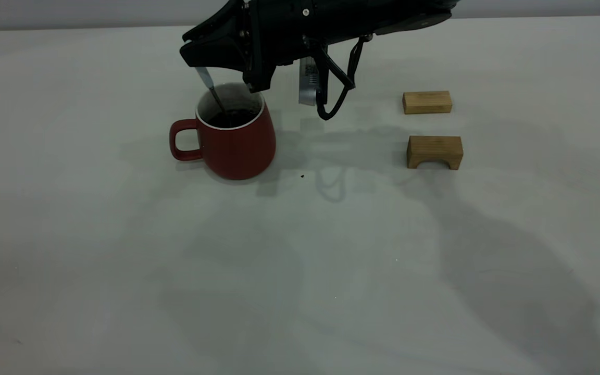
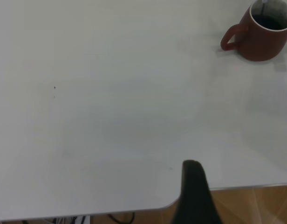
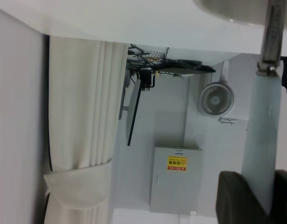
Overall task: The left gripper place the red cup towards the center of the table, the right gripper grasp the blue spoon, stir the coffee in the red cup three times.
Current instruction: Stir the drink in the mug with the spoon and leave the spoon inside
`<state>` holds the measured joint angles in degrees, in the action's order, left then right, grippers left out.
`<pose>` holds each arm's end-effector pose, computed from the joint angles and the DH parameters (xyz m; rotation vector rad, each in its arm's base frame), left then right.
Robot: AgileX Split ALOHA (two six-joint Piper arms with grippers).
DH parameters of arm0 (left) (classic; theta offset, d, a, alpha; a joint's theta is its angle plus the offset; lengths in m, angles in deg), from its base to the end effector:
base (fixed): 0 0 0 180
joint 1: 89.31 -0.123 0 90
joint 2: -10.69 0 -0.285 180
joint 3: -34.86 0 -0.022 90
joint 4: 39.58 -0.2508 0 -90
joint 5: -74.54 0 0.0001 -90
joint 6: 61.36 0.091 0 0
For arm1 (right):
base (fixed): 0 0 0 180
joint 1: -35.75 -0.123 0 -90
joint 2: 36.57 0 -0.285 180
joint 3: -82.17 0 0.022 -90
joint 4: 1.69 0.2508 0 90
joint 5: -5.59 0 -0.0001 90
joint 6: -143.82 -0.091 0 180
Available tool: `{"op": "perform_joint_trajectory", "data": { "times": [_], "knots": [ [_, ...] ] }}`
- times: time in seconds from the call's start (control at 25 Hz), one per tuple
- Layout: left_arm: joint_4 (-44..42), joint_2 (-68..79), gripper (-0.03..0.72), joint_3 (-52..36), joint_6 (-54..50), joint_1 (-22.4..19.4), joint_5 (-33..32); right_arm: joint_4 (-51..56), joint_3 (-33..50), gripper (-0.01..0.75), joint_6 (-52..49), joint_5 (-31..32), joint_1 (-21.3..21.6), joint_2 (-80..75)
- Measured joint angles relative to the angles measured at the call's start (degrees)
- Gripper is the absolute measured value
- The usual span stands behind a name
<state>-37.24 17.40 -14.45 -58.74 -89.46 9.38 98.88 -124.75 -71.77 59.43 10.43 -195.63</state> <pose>-0.0096 -0.0034 0.2676 0.0495 2.1137 -0.0206 0.4353 0.2859 0.0469 -1.4138 -1.5477 -1.3001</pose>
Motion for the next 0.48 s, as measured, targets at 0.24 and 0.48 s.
{"op": "perform_joint_trajectory", "data": {
  "times": [0.24,0.48],
  "knots": [
    [0.0,0.0,0.594,0.0,0.0,0.0,0.0,-1.6,0.0,0.155,0.3,0.3,0.2,0.0],
    [0.0,0.0,0.594,0.0,0.0,0.0,0.0,-4.9,0.0,0.16,0.4,1.0,1.0,0.0]
  ]
}}
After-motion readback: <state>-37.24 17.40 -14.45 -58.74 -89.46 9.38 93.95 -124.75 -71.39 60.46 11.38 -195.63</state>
